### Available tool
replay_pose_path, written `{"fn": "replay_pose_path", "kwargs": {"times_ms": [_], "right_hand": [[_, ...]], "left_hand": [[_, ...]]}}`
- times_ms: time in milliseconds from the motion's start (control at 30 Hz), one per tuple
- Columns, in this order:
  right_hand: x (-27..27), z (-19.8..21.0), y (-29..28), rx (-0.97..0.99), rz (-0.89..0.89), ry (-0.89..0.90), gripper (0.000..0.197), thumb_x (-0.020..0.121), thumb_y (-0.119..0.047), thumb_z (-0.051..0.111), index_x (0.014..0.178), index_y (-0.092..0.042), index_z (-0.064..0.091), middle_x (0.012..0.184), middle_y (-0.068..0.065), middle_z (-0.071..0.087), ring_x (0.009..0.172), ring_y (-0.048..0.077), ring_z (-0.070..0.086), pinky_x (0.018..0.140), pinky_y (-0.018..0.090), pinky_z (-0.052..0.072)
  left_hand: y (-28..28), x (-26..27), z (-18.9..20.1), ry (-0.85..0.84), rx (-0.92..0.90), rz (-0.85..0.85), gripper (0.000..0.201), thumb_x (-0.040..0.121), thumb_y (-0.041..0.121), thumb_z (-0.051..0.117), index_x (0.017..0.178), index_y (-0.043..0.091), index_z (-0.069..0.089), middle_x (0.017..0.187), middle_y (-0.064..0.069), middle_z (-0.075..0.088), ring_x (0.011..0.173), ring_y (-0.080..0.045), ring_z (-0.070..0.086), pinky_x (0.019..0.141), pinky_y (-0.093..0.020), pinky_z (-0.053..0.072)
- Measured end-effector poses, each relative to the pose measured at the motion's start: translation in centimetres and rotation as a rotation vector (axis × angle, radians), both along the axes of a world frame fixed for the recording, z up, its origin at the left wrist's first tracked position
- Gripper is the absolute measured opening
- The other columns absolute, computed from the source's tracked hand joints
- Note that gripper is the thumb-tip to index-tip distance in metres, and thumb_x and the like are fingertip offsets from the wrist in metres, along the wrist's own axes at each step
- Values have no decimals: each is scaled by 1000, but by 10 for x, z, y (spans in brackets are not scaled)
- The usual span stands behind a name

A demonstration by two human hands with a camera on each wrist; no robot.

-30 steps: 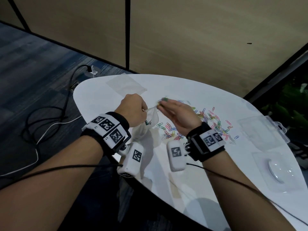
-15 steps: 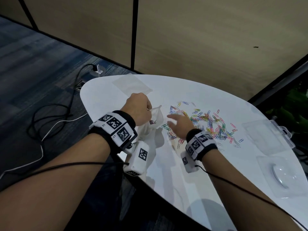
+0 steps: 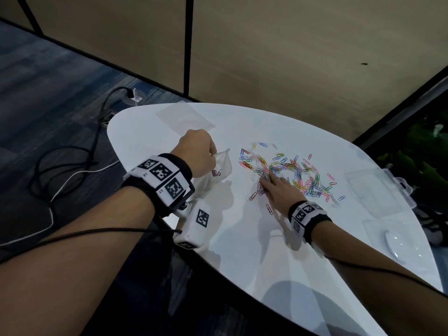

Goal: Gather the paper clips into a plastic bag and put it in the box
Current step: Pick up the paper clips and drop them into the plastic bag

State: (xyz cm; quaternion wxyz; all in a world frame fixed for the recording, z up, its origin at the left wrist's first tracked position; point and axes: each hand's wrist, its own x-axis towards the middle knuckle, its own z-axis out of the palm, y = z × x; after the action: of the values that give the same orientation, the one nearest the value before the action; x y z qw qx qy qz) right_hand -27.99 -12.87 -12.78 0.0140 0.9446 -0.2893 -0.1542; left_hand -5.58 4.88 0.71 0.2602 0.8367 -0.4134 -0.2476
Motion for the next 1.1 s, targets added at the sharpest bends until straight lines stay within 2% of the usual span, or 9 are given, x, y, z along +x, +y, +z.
{"fn": "replay_pose_path", "kwargs": {"times_ms": [100,267,400,533,633,800,900,1000,1100], "right_hand": [[8,4,-4,27,-5,-148,25,99,-18,47,116,-9,63,111,12,61,94,32,62,73,35,53],[11,14,-16,126,-381,-363,16,88,-3,61,82,-10,74,86,5,70,78,22,66,67,23,46],[1,28,-33,374,-821,-640,4,81,-14,76,82,-13,79,80,1,76,76,17,70,78,24,57],[2,53,-32,851,-1042,-1063,8,80,-5,78,86,-2,77,76,11,75,80,28,72,81,35,61],[13,83,-16,1221,-1007,-1278,19,81,-3,76,97,6,72,90,17,75,87,25,72,76,27,60],[48,115,36,1518,-890,-1256,17,87,-1,68,102,8,68,92,14,71,88,20,69,78,25,60],[62,109,60,1444,-863,-1229,11,87,2,68,97,8,69,90,18,70,81,23,68,83,32,60],[67,90,68,1058,-783,-1177,4,83,-6,71,85,-7,74,83,12,74,77,25,69,82,35,60],[68,81,69,732,-606,-954,20,81,-13,63,95,-17,78,82,1,75,77,18,69,82,36,59]], "left_hand": [[-2,-3,1,-13,4,-14,30,83,2,54,99,11,78,94,-8,68,95,-27,68,81,-31,57],[-6,-6,2,-17,11,-33,28,84,2,55,100,10,77,96,-8,70,95,-26,67,80,-29,55],[-10,-10,4,-38,18,-55,28,85,2,54,102,8,76,92,-7,69,95,-27,68,83,-30,56],[-15,-14,3,-32,25,-57,28,86,3,54,105,8,75,106,-8,71,96,-27,69,87,-34,58],[-19,-19,1,-27,29,-59,27,86,2,55,104,8,74,103,-8,70,93,-27,69,85,-33,58],[-27,-27,-2,-16,16,-58,27,83,1,54,95,10,77,87,-6,66,93,-26,69,76,-30,56],[-30,-30,-2,-12,-25,-40,24,81,5,57,92,11,77,89,-8,70,91,-25,68,79,-31,57],[-33,-31,-1,-3,-59,-28,22,79,5,60,92,10,77,84,-6,67,88,-25,67,69,-28,51],[-36,-37,-3,19,-67,-28,22,78,5,60,93,9,76,86,-6,68,90,-25,67,75,-30,55]]}}
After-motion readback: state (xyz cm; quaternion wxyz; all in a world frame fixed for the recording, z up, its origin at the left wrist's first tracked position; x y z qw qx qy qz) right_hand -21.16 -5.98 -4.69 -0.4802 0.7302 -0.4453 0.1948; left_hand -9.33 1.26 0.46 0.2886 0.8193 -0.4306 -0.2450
